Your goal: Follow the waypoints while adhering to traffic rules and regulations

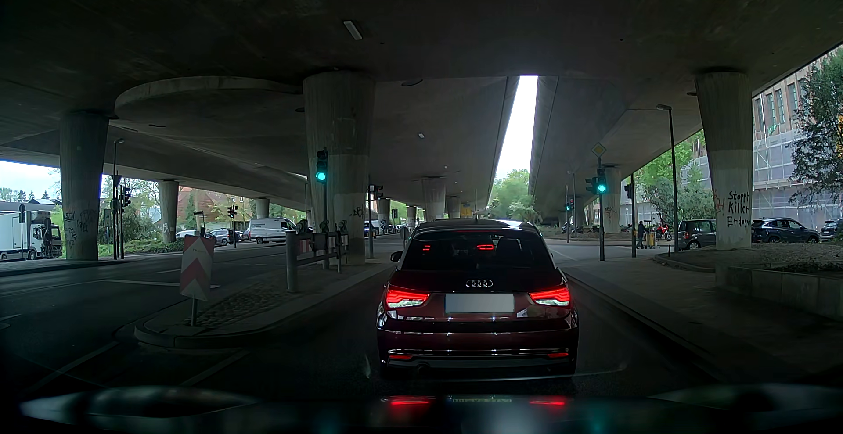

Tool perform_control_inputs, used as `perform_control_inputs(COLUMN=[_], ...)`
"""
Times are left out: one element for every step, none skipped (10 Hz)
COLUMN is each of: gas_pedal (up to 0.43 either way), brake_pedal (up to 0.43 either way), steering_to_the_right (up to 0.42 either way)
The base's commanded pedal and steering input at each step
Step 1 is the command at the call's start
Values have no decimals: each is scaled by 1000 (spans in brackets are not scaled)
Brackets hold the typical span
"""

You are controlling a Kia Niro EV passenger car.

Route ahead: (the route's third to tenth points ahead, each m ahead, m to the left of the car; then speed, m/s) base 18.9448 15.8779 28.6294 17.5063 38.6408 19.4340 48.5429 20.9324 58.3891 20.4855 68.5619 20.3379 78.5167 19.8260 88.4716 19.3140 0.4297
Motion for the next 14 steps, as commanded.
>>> perform_control_inputs(gas_pedal=[87,79,169,228,248,248,248,248,248,260,260,268,268,268], brake_pedal=[6,6,6,6,6,6,6,6,6,6,6,6,6,6], steering_to_the_right=[114,120,125,125,124,120,113,103,94,82,69,56,43,32])
